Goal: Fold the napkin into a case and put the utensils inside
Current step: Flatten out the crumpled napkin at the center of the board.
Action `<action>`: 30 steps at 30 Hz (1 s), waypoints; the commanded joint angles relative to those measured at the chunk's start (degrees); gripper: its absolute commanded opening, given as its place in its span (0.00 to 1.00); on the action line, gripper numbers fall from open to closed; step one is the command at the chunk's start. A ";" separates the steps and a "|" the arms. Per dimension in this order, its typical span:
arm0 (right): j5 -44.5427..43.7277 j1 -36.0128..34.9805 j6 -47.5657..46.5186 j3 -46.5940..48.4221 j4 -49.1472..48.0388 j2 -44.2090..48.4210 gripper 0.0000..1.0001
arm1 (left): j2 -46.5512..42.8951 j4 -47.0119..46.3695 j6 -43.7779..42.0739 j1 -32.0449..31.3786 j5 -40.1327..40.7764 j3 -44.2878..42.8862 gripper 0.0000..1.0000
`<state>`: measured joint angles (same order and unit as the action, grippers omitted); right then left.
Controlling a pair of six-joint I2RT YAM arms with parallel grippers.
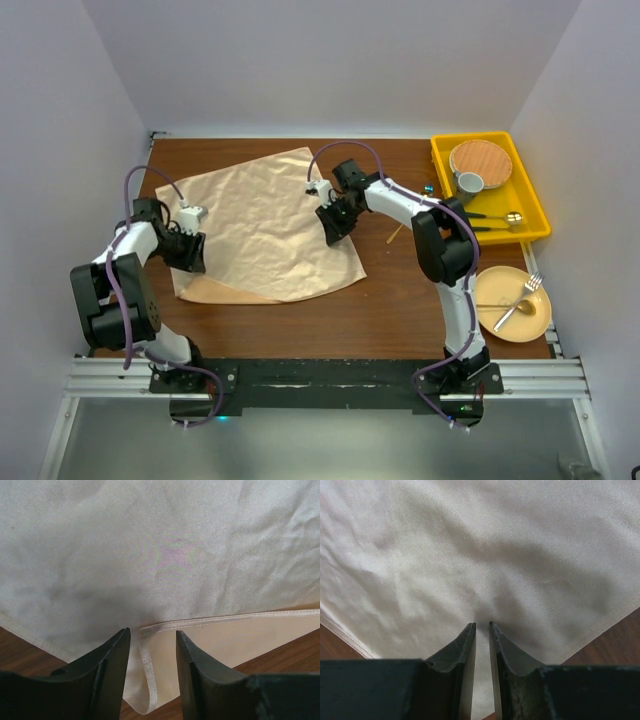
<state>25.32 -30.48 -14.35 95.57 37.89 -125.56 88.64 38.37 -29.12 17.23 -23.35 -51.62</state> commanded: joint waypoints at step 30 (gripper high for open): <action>-5.55 -0.19 1.69 -0.56 0.17 -1.44 0.16 | -1.11 2.68 2.32 0.52 3.84 -1.65 0.47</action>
<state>23.46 -30.48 -12.71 95.55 37.63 -125.56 85.12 43.03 -29.43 17.23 -20.84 -51.79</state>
